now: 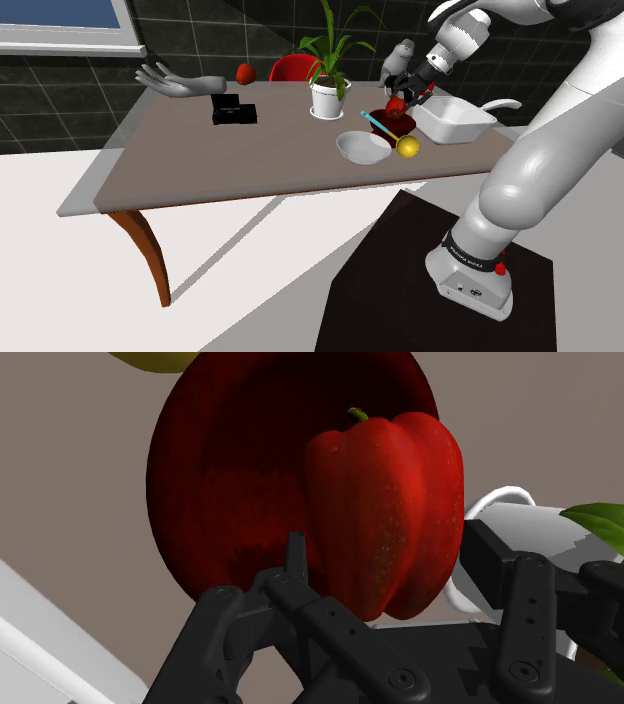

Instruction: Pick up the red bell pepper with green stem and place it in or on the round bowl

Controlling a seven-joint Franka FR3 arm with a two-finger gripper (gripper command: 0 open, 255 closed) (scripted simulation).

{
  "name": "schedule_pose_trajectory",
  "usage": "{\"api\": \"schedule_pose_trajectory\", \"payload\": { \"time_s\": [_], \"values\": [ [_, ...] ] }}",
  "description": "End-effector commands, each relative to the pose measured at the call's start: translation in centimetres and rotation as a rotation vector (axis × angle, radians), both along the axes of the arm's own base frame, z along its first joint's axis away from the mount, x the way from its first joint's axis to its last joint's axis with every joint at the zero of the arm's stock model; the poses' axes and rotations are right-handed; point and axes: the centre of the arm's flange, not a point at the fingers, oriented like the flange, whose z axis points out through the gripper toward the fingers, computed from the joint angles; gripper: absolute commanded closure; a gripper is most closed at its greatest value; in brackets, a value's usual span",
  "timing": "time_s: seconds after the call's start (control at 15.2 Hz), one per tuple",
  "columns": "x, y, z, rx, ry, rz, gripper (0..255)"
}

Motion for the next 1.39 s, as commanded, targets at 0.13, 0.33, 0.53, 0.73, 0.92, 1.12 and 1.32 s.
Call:
{"api": "schedule_pose_trajectory", "payload": {
  "time_s": [0.13, 0.33, 0.53, 0.73, 0.92, 1.12, 1.32],
  "values": [
    [0.0, 0.0, 0.0, 0.0, 0.0, 0.0, 255],
    [0.0, 0.0, 0.0, 0.0, 0.0, 0.0, 0],
    [0.0, 0.0, 0.0, 0.0, 0.0, 0.0, 0],
    [-1.1, -0.6, 2.3, 0.0, 0.0, 0.0, 0],
    [-2.1, -1.2, 4.4, 0.0, 0.0, 0.0, 0],
    [-2.1, -1.2, 4.4, 0.0, 0.0, 0.0, 0],
    [-2.1, -1.2, 4.4, 0.0, 0.0, 0.0, 0]
  ]
}}
